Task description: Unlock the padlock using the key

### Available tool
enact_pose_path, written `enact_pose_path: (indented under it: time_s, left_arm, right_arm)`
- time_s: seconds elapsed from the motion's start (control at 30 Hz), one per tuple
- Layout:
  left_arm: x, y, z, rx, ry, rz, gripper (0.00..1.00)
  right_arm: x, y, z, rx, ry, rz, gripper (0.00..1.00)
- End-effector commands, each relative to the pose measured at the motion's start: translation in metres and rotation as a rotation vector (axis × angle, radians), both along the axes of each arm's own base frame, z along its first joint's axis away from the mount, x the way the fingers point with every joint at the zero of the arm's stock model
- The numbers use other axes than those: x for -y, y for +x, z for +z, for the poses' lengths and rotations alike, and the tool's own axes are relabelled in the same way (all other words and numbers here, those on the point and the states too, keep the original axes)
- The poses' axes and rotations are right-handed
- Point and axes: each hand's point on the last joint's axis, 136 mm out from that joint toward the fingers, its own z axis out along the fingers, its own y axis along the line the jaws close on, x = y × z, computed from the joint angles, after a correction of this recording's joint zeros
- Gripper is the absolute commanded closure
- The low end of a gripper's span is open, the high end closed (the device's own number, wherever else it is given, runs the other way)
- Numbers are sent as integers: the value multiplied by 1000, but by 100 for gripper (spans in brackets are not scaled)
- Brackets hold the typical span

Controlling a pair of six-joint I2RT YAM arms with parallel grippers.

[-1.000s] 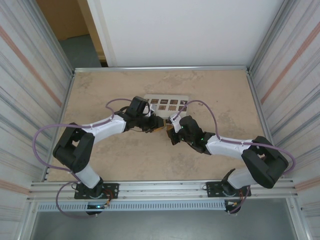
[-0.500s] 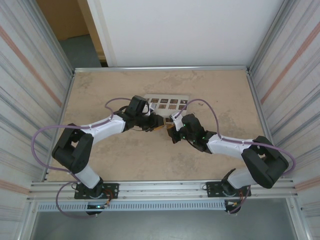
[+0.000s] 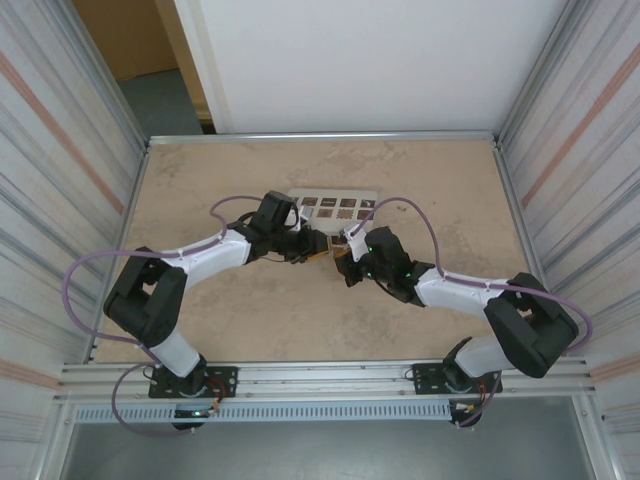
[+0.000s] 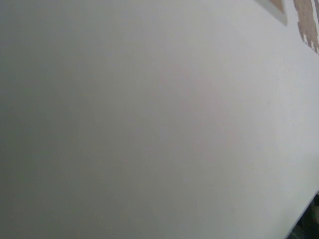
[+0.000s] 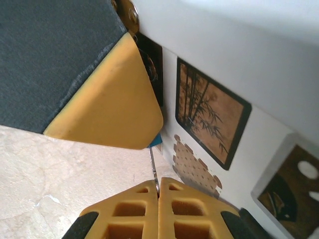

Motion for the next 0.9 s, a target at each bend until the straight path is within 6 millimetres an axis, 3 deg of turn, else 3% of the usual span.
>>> enact_pose_path:
  time_s: [0.0,0.57,0.87]
  left_arm:
    - [14,-21,35,-7,-100,-98,90]
    - [14,-24,40,-12,-97,-126,90]
    - [14,-25,37,-18,-90,-139,90]
  right_arm:
    - [-3,11,32,81,81,-4,100]
    - [-1,25,34,62,117,30,100]
    - [-9,31,52,63,170,80,100]
